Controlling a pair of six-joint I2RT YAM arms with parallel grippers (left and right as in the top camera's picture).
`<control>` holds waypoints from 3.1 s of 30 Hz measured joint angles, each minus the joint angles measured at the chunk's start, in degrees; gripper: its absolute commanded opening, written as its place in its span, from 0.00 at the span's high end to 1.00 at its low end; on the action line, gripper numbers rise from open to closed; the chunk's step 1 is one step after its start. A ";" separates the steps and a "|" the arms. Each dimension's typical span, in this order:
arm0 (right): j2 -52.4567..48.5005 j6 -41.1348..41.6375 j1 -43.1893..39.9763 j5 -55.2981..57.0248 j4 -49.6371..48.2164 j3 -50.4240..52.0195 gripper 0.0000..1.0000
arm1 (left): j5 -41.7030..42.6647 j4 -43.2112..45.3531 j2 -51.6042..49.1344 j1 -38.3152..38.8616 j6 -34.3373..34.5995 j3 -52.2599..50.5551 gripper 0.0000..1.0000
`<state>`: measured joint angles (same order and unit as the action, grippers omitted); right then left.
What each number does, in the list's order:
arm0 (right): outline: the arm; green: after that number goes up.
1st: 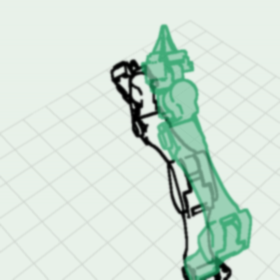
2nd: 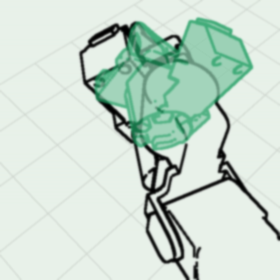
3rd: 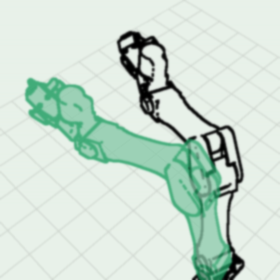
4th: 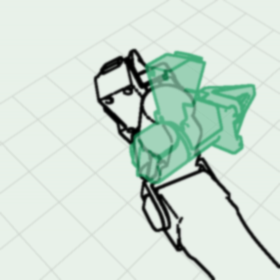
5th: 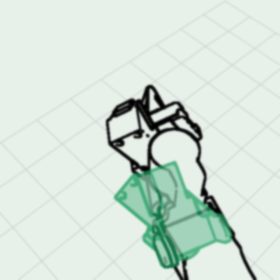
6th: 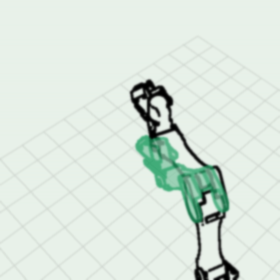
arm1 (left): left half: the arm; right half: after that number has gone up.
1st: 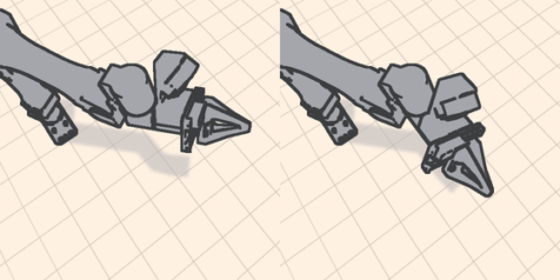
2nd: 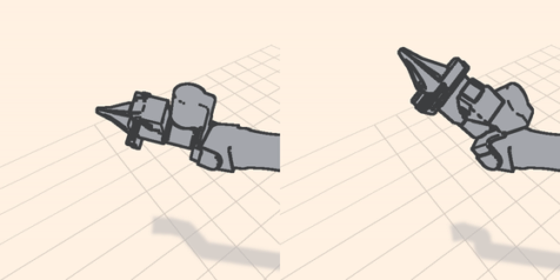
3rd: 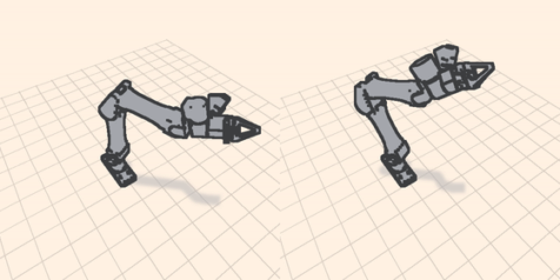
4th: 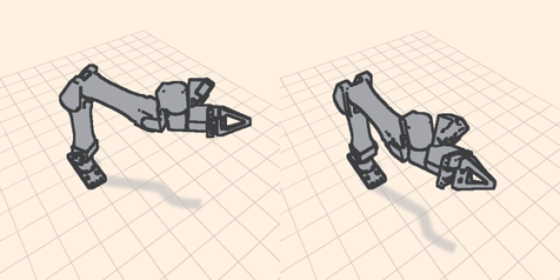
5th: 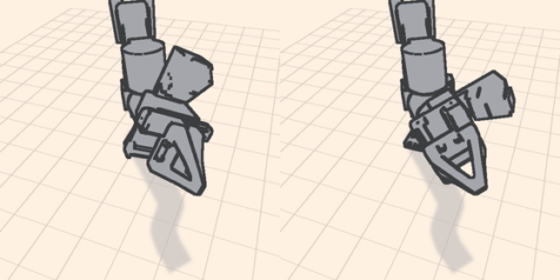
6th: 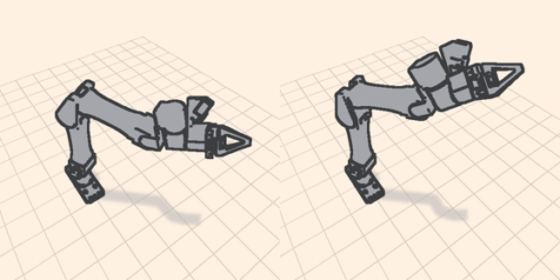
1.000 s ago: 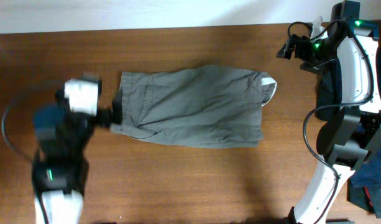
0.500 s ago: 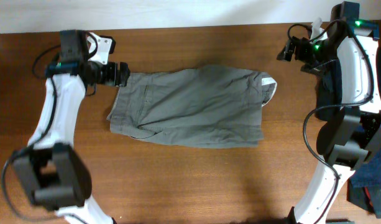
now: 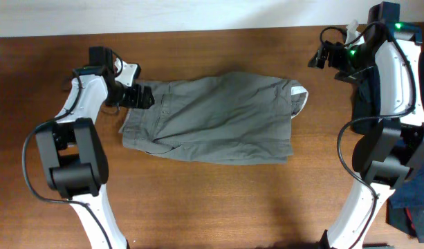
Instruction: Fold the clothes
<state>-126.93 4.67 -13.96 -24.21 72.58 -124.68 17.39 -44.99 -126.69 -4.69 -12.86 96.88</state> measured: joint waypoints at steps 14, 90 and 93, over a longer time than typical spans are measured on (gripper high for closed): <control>0.00 -0.17 0.00 0.02 0.52 0.00 0.01 | 7.52 -6.34 -2.95 -2.25 -0.22 2.27 0.01; -0.07 2.19 7.85 11.34 -10.12 4.79 0.01 | -12.94 -42.45 -7.89 4.87 17.70 47.78 0.99; -0.48 2.67 7.85 11.37 -10.16 5.84 0.01 | -12.94 -42.14 -7.89 7.08 19.56 49.29 0.99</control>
<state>-127.42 7.33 -6.11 -12.84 62.41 -118.85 4.45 -87.13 -134.58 2.39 6.70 146.17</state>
